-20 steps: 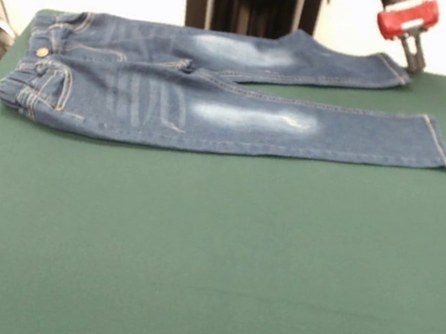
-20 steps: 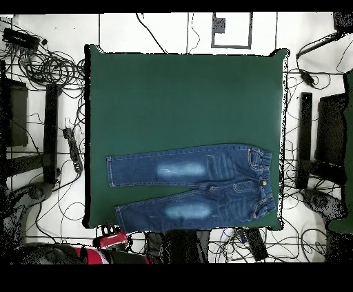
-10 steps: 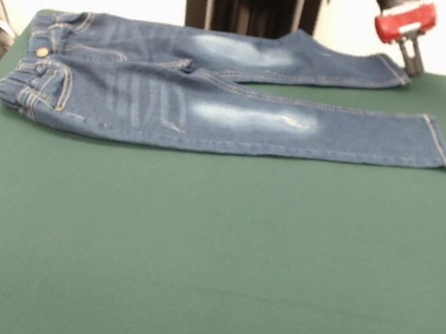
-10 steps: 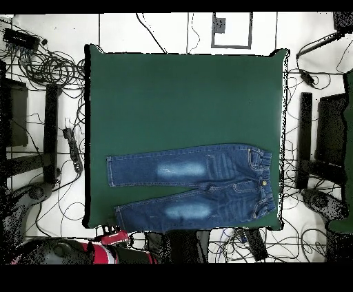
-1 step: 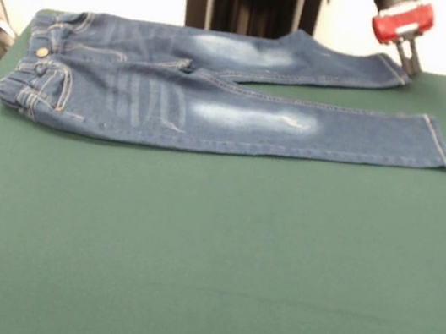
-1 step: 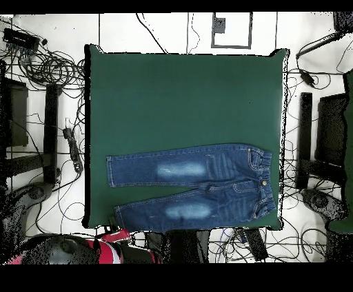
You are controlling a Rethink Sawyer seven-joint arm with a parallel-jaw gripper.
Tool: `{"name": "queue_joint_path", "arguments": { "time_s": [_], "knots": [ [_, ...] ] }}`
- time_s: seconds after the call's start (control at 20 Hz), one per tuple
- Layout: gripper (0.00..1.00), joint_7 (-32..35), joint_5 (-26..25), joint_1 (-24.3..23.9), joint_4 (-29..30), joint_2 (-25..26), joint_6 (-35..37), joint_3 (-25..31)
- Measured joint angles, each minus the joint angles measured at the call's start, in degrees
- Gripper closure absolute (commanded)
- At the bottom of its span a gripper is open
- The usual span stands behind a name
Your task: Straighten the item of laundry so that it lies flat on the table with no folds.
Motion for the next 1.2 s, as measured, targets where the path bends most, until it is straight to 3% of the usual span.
{"name": "queue_joint_path", "arguments": {
  "time_s": [1.2],
  "knots": [
    [1.0, 0.0, 0.05, 0.03, -0.46, 0.88, -1.38, 0.01]
  ]
}}
